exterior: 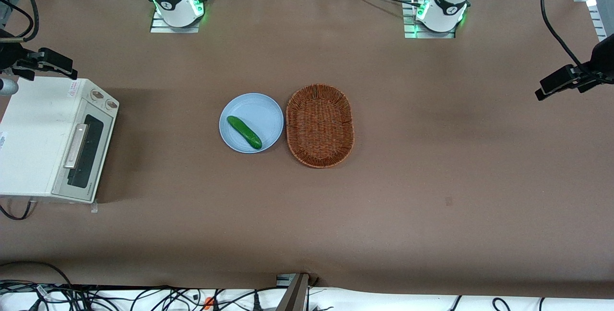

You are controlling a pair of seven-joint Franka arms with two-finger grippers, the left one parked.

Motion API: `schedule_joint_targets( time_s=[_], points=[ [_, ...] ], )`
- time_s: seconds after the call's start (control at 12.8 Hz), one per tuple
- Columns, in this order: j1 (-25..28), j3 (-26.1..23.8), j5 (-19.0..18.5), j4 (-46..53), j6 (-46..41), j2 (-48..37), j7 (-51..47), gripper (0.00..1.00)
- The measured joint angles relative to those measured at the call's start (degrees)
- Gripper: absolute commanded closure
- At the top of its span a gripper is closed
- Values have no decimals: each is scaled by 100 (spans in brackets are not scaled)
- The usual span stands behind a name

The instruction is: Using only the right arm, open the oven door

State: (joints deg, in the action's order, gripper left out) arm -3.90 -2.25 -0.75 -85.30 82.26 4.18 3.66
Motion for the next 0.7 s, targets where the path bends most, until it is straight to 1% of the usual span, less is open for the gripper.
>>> schedule_joint_targets(
  time_s=[0.7],
  points=[
    [0,-19,0,-4,-50,3,0,0]
  ],
)
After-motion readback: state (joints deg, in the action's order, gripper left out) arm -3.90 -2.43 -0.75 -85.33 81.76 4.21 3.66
